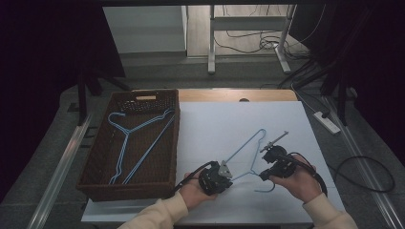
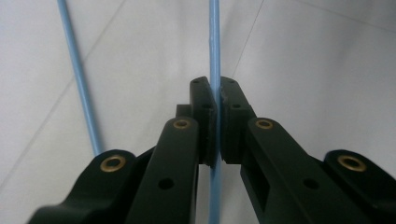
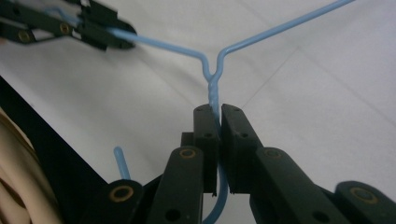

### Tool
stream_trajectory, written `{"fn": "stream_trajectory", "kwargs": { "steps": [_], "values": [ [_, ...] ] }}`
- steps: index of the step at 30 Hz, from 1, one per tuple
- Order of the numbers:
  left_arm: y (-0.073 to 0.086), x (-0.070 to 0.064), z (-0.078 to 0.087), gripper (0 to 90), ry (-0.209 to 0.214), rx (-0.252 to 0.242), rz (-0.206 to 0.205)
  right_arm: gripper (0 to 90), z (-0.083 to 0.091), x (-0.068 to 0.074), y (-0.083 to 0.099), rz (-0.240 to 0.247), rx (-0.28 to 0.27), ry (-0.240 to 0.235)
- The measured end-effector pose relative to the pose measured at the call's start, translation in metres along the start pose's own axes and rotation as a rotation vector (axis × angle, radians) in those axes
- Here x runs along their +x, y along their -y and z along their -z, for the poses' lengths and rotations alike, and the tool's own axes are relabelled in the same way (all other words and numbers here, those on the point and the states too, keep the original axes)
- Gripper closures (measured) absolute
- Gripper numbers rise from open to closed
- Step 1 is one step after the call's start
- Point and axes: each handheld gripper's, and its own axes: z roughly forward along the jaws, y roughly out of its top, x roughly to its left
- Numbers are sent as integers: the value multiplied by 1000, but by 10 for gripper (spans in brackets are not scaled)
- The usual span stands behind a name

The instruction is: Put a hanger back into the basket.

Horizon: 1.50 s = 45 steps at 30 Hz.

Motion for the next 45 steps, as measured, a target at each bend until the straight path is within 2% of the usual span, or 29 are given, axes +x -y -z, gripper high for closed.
{"fn": "stream_trajectory", "kwargs": {
  "steps": [4, 5, 6, 10, 11, 13, 14, 15, 17, 20, 24, 26, 32, 35, 38, 42, 44, 45],
  "values": [
    [-1, 3, 11, 869, 1, -36, -1, 708, 12, -10, 4, 5, -135, -42],
    [-1, 3, 14, 869, 3, -47, 5, 661, 16, -12, 5, 12, -187, -50],
    [-1, 4, 16, 869, 2, -50, -4, 650, 20, -15, 7, 20, -236, -50],
    [0, 1, 25, 870, -1, -80, -18, 530, 36, -30, 14, 77, -399, 28],
    [0, 1, 27, 870, 2, -83, -25, 514, 38, -34, 16, 90, -418, 34],
    [0, 0, 32, 870, 4, -97, -31, 493, 41, -42, 19, 116, -426, 48],
    [0, 0, 34, 870, 7, -107, -32, 452, 40, -45, 22, 171, -438, 72],
    [0, -1, 37, 871, 11, -119, -34, 467, 38, -48, 24, 204, -434, 81],
    [0, -2, 40, 871, 22, -124, -52, 460, 34, -51, 29, 254, -429, 85],
    [-1, -2, 45, 871, 42, -150, -54, 445, 27, -52, 33, 333, -432, 93],
    [1, 2, 53, 872, 58, -178, -39, 448, 16, -51, 34, 442, -431, 68],
    [2, 3, 55, 872, 63, -187, -40, 447, 12, -49, 33, 470, -416, 55],
    [2, 3, 58, 872, 89, -197, -49, 446, 5, -40, 20, 523, -435, 44],
    [2, 3, 59, 872, 104, -206, -51, 473, 3, -37, 15, 544, -439, 16],
    [1, 4, 59, 872, 119, -209, -48, 556, -1, -34, 11, 560, -428, -10],
    [1, 5, 61, 871, 119, -215, -35, 666, -2, -34, 9, 554, -424, -40],
    [1, 6, 62, 870, 98, -213, -24, 722, -1, -35, 10, 556, -410, -55],
    [0, 7, 62, 870, 72, -212, -18, 747, 0, -35, 11, 552, -404, -64]
  ]
}}
